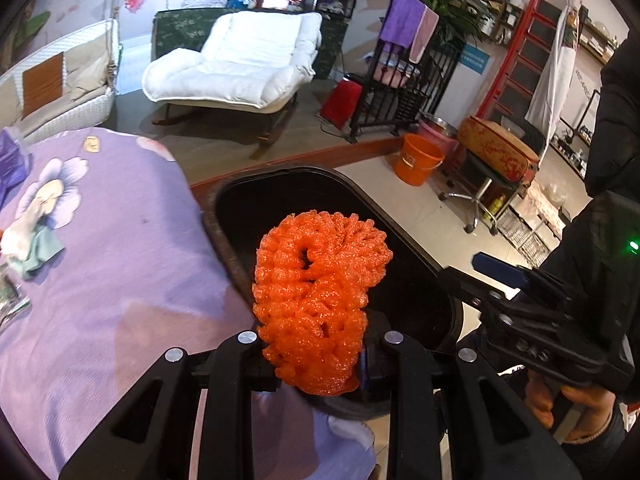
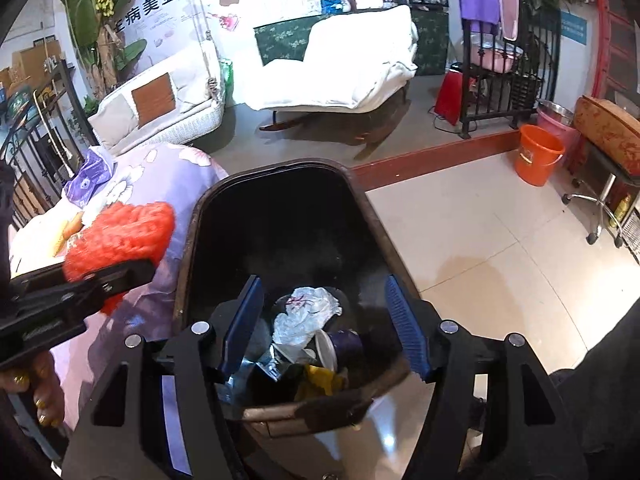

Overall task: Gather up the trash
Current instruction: 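Open the left tool to drop the orange net while the right tool releases the carton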

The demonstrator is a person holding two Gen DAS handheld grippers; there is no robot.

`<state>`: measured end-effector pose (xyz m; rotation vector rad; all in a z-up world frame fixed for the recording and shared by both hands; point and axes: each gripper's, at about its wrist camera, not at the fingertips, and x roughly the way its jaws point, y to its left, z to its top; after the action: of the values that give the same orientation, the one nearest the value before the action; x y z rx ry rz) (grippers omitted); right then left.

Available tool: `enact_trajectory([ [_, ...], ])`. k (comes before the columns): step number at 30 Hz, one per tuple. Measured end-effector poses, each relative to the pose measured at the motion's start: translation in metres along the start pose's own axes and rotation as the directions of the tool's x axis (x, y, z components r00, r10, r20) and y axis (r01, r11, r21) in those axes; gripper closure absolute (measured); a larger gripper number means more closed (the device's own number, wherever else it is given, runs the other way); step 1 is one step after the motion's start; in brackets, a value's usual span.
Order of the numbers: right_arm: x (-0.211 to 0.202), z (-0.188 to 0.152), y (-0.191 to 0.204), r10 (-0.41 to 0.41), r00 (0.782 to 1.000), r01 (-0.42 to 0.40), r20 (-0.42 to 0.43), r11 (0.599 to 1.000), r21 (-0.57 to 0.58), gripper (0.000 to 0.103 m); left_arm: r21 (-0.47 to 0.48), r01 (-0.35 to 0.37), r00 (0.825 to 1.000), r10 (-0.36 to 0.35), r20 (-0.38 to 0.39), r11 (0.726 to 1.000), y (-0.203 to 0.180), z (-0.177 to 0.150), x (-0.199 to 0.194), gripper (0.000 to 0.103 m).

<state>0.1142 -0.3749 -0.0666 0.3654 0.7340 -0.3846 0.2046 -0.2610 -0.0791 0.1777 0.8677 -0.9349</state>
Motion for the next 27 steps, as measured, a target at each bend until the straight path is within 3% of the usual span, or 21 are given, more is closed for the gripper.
enact_trajectory([
  [16, -0.019, -0.014, -0.033, -0.051, 0.999, 0.051, 0.001, 0.997, 0.063, 0.039, 0.064, 0.027, 0.991, -0.018, -0.135, 0.998, -0.024, 0.014, 0.059, 0.077],
  [19, -0.021, -0.016, -0.035, -0.055, 0.998, 0.054, 0.004, 0.996, 0.072, 0.036, 0.064, 0.019, 0.99, -0.01, -0.143, 0.998, -0.023, 0.014, 0.064, 0.068],
  [21, -0.022, -0.017, -0.036, -0.063, 0.998, 0.062, 0.01, 0.995, 0.077, 0.029, 0.073, 0.011, 0.989, 0.0, -0.147, 0.997, -0.024, 0.014, 0.066, 0.049],
  [23, -0.023, -0.018, -0.037, -0.07, 0.997, 0.068, 0.013, 0.994, 0.079, 0.029, 0.08, 0.006, 0.992, 0.004, -0.128, 0.997, -0.026, 0.013, 0.064, 0.039],
  [27, -0.025, -0.019, -0.04, -0.095, 0.995, 0.093, 0.018, 0.992, 0.088, 0.027, 0.091, -0.003, 0.995, 0.012, -0.097, 0.996, -0.026, 0.015, 0.057, 0.03],
])
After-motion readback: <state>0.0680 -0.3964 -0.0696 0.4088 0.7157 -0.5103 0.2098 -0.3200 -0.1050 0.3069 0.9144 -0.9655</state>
